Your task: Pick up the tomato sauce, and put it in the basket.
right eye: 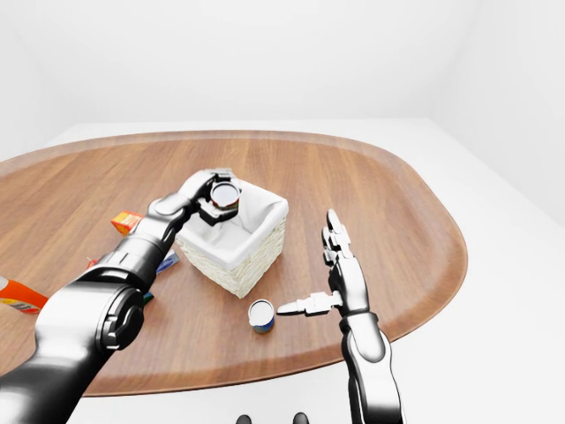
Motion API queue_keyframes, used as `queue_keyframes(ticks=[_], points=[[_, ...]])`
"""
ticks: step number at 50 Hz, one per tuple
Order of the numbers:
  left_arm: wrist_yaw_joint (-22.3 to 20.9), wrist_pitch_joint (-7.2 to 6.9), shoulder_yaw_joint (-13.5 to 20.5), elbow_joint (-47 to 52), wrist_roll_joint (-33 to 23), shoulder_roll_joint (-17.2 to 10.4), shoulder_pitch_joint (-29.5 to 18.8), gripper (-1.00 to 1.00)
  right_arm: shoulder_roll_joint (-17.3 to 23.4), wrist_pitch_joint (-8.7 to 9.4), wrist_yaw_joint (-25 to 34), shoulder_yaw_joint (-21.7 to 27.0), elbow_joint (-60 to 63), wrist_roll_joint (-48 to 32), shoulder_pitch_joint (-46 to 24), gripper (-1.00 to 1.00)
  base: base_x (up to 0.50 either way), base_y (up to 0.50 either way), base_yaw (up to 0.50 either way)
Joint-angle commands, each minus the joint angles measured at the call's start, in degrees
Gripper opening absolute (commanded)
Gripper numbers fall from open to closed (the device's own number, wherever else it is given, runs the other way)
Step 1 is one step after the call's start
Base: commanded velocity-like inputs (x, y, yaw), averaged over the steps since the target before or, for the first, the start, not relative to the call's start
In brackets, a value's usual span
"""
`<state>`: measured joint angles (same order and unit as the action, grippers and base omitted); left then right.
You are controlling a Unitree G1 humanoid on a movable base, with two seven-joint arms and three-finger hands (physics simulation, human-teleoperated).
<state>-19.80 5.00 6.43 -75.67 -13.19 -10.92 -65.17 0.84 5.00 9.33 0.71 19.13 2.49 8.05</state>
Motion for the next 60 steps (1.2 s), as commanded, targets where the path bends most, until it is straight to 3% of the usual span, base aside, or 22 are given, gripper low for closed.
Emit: queue_keyframes(ticks=[1, 2, 3, 4, 60], points=[[0.8, 0.00, 0.9, 0.0, 0.0, 0.0, 0.2, -1.00, 0.0, 0.00, 0.1, 0.0, 0.3, 0.1, 0.1, 1.00, 0.00, 0.00, 0.00], [0.9, 0.00, 0.9, 0.0, -0.1, 0.0, 0.2, -1.00, 0.0, 0.00, 0.1, 0.0, 0.4, 0.1, 0.1, 1.00, 0.00, 0.00, 0.00], [0.9, 0.00, 0.8, 0.0, -0.2, 0.0, 0.2, -0.68, 0.0, 0.00, 0.0, 0.0, 0.4, 0.1, 0.1, 1.00, 0.00, 0.00, 0.00], [1.2, 0.00, 0.7, -0.1, -0.4, 0.0, 0.3, 1.00, 0.0, 0.00, 0.0, 0.0, 0.2, 0.0, 0.0, 1.00, 0.00, 0.00, 0.00], [1.5, 0.00, 0.6, 2.1, 2.4, -0.9, 0.7, 1.00, 0.0, 0.00, 0.1, -0.1, 0.0, -0.1, 0.2, 1.00, 0.00, 0.00, 0.00]])
